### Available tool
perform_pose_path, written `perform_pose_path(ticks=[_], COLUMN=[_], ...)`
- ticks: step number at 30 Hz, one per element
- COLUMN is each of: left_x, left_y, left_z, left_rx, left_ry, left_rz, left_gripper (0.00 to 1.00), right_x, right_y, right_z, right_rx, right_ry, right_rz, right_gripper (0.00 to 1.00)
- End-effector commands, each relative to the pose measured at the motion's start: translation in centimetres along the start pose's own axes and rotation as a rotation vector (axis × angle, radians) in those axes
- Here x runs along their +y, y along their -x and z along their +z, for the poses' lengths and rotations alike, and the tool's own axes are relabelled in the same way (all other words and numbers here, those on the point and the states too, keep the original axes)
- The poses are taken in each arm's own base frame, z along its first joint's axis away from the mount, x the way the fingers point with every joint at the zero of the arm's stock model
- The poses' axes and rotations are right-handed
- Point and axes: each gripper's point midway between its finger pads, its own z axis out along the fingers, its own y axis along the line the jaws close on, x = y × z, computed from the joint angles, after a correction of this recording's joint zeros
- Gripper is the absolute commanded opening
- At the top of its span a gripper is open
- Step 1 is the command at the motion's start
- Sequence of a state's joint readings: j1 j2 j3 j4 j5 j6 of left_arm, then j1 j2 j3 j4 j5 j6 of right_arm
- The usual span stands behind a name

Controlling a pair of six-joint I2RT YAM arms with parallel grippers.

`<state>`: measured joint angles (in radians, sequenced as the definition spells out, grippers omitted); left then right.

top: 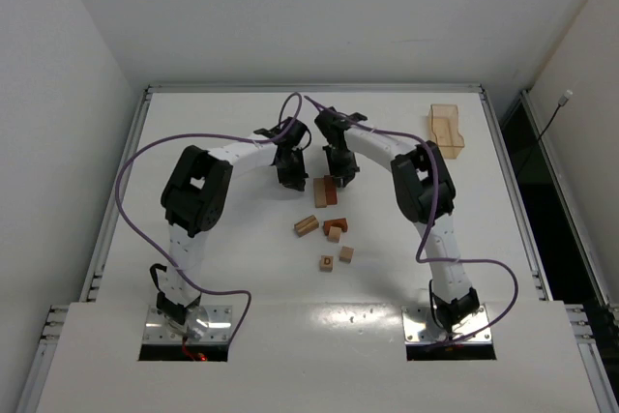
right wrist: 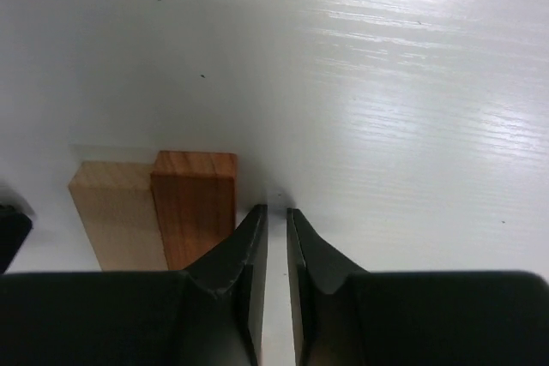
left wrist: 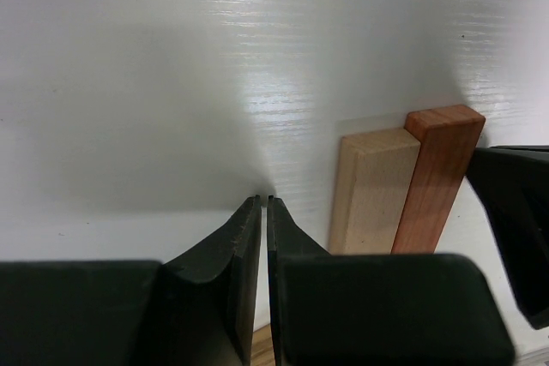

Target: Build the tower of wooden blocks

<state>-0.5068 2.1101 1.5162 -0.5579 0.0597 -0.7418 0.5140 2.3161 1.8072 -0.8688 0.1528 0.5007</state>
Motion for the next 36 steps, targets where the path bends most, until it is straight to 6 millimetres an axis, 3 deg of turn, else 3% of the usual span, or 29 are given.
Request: perform_pose_path(ticks=[1, 4, 6, 8, 9, 10, 13, 14, 15, 16, 17, 18, 19, 22, 25, 29, 36], left_x=[2.2, 4.1, 4.3, 6.0, 5.7, 6.7, 5.9, 5.4, 5.0, 4.6, 4.6, 4.0, 4.1, 4.5, 4.6, 4.4, 1.5], left_y=[-0.2, -0.1, 0.7, 0.6, 1.3, 1.0, 1.5, 1.4, 1.2, 1.3, 0.9, 0.7, 0.5, -1.6, -3.0, -5.2, -7.6], left_z=[0.6, -0.8, -2.4, -3.2, -4.9, -5.4, -8.7, -9.5, -10.2, -11.0, -12.1, -12.9, -13.4, -14.6, -15.2, -15.6, -16.0], left_rx=[0.003, -0.020, -0.077, -0.095, -0.141, -0.152, -0.206, -0.213, -0.216, -0.231, -0.241, -0.247, -0.245, -0.188, -0.147, -0.087, -0.112], left_ry=[0.058, 0.087, 0.077, 0.089, 0.071, 0.085, 0.006, -0.035, -0.064, -0.085, -0.102, -0.142, -0.140, -0.168, -0.200, -0.256, -0.258], left_rz=[-0.029, -0.041, -0.037, -0.027, -0.014, -0.010, 0.107, 0.180, 0.216, 0.252, 0.309, 0.341, 0.357, 0.454, 0.509, 0.591, 0.760], left_gripper=[0.06, 0.06, 0.06, 0.06, 0.06, 0.06, 0.06, 0.10, 0.16, 0.31, 0.40, 0.50, 0.66, 0.87, 0.93, 0.94, 0.90], right_x=[-2.7, -6.5, -8.9, -10.0, -10.8, -11.0, -10.4, -10.5, -10.3, -9.4, -9.2, -8.9, -8.3, -7.3, -6.0, -2.6, -3.6], right_y=[0.6, 0.3, -1.2, -2.0, -1.6, -2.1, -2.8, -2.7, -2.7, -3.9, -4.1, -5.4, -5.9, -8.2, -10.8, -13.4, -14.0], right_z=[-1.3, -3.4, -3.7, -5.3, -5.9, -7.6, -9.9, -12.2, -13.2, -13.4, -14.1, -15.2, -15.7, -16.7, -16.5, -17.3, -16.3], right_rx=[-0.051, -0.072, -0.038, -0.060, -0.092, -0.124, -0.192, -0.252, -0.290, -0.291, -0.319, -0.346, -0.368, -0.425, -0.435, -0.477, -0.465], right_ry=[-0.087, -0.150, -0.160, -0.134, -0.112, -0.078, 0.012, 0.026, 0.033, 0.087, 0.108, 0.145, 0.162, 0.190, 0.250, 0.365, 0.293], right_rz=[0.037, 0.089, 0.098, 0.093, 0.061, 0.044, -0.107, -0.139, -0.219, -0.274, -0.306, -0.361, -0.402, -0.530, -0.657, -0.848, -0.874], right_gripper=[0.10, 0.01, 0.00, 0.00, 0.00, 0.00, 0.14, 0.25, 0.31, 0.37, 0.42, 0.52, 0.59, 0.79, 0.89, 0.84, 0.81])
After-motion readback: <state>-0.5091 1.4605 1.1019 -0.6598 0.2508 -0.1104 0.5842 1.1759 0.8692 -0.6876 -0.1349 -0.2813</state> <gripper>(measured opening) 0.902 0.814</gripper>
